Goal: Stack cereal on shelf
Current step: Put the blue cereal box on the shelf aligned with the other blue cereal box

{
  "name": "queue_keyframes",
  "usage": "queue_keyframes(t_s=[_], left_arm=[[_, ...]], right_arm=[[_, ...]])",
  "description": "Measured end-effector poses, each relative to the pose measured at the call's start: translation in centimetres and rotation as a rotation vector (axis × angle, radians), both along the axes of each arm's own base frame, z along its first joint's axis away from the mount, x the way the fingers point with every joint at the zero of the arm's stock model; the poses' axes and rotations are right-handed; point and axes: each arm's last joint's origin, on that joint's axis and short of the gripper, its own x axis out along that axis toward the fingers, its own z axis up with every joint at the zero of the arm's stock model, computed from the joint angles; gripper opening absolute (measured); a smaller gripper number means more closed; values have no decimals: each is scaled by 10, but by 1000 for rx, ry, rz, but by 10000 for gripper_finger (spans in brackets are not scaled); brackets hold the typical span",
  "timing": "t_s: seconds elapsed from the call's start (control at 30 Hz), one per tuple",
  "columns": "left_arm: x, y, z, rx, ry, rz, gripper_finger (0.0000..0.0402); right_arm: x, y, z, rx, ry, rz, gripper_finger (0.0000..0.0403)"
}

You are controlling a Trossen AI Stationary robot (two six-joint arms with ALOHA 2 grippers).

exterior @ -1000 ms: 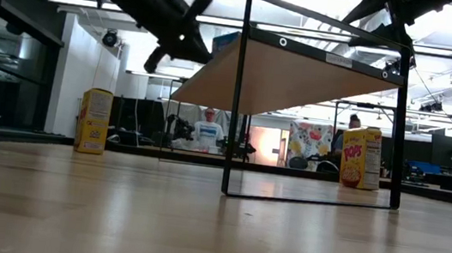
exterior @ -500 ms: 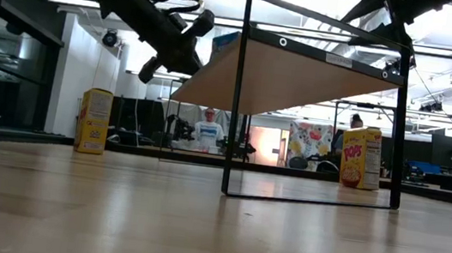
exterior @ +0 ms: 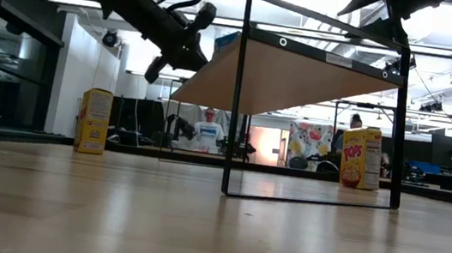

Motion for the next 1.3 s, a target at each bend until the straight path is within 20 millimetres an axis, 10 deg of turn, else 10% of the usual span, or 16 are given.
queue_keyframes(t_s=[1.07, 1.3], left_arm=[[-9, 31, -1, 84, 19, 77, 0], [-43, 42, 40, 207, -33, 116, 0]], right_arm=[[76, 33, -23, 50, -19, 271, 214], [98, 49, -33, -35, -4, 246, 106]])
